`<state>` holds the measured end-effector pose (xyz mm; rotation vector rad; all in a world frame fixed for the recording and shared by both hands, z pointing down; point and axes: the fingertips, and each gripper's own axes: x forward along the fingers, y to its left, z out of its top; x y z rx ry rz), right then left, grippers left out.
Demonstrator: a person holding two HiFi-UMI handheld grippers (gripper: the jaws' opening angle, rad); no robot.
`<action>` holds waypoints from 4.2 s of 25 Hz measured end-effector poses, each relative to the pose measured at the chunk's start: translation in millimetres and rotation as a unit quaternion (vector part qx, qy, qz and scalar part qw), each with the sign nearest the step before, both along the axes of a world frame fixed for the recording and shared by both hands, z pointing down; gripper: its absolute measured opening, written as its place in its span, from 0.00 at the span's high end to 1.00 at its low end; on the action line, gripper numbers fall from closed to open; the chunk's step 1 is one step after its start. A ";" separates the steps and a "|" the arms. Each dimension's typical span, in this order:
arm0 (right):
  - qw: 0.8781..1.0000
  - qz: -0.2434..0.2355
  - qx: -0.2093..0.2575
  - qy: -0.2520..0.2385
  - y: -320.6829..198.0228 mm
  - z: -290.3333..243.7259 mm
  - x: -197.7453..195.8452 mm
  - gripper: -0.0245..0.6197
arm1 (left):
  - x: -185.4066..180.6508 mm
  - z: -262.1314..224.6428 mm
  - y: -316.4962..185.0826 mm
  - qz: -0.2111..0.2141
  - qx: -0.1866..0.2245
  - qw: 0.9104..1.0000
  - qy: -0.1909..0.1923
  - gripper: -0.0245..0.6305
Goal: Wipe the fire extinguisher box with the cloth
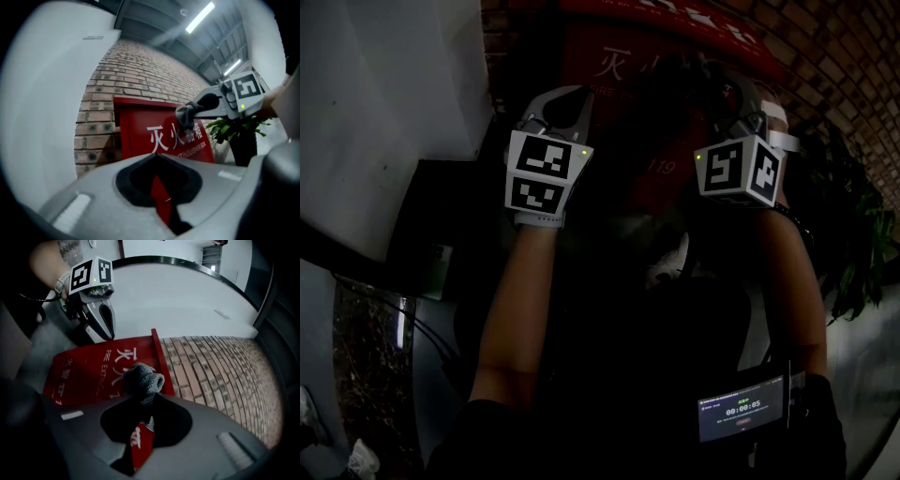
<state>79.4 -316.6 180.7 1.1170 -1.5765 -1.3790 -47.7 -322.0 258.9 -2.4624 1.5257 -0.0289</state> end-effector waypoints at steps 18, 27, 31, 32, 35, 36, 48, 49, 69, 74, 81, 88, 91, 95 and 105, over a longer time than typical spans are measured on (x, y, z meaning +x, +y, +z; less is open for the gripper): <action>0.997 -0.059 0.011 0.050 -22.8 24.7 -138.3 0.90 | -49.3 -12.5 -9.6 -0.027 0.013 0.999 0.037 0.96; 0.999 -0.013 0.003 0.046 -25.7 36.7 -65.6 0.90 | 21.6 2.0 -0.4 0.040 -0.003 0.999 0.029 0.96; 0.999 0.014 -0.003 0.042 -28.7 41.3 -23.6 0.90 | 46.7 7.0 0.8 0.058 -0.007 0.998 0.025 0.96; 0.999 0.021 -0.004 0.041 -29.7 41.1 -12.4 0.90 | 53.5 8.0 1.1 0.064 -0.007 0.998 0.023 0.96; 0.998 0.045 -0.006 0.036 -31.0 40.4 22.1 0.90 | 74.8 10.9 4.0 0.083 -0.009 0.996 0.014 0.96; 0.998 0.053 -0.006 0.035 -31.3 40.2 33.5 0.90 | 81.7 11.5 5.4 0.090 -0.009 0.996 0.012 0.96; 0.991 0.128 -0.018 0.041 -35.7 45.0 126.4 0.90 | 114.6 20.4 13.3 0.116 -0.013 0.993 0.000 0.96; 0.990 0.132 -0.021 0.040 -36.0 46.0 127.9 0.90 | 111.5 21.7 13.3 0.114 -0.016 0.993 0.001 0.96; 0.995 -0.064 -0.056 0.047 -8.3 88.5 -133.6 0.90 | -42.1 27.7 7.5 -0.017 -0.042 0.996 0.076 0.96; 0.994 -0.067 -0.065 0.054 -20.3 106.0 -151.3 0.90 | -59.0 34.0 -2.3 -0.027 -0.051 0.993 0.100 0.96; 0.995 -0.065 -0.062 0.045 -24.5 108.0 -139.9 0.90 | -28.9 43.9 -10.4 -0.004 -0.055 0.995 0.079 0.96; 0.996 -0.042 -0.064 0.038 -24.3 116.5 -95.3 0.90 | 10.3 47.6 -8.2 0.025 -0.047 0.997 0.049 0.96; 0.997 -0.023 -0.066 0.034 -25.4 118.8 -67.1 0.90 | 37.2 49.4 -4.6 0.046 -0.044 0.997 0.035 0.96; 0.997 0.004 -0.069 0.033 -27.5 122.9 -26.2 0.90 | 72.2 50.1 2.8 0.070 -0.032 0.997 0.024 0.96; 0.994 0.078 -0.072 0.036 -31.8 125.6 70.9 0.90 | 124.4 64.8 18.1 0.116 -0.042 0.992 -0.004 0.96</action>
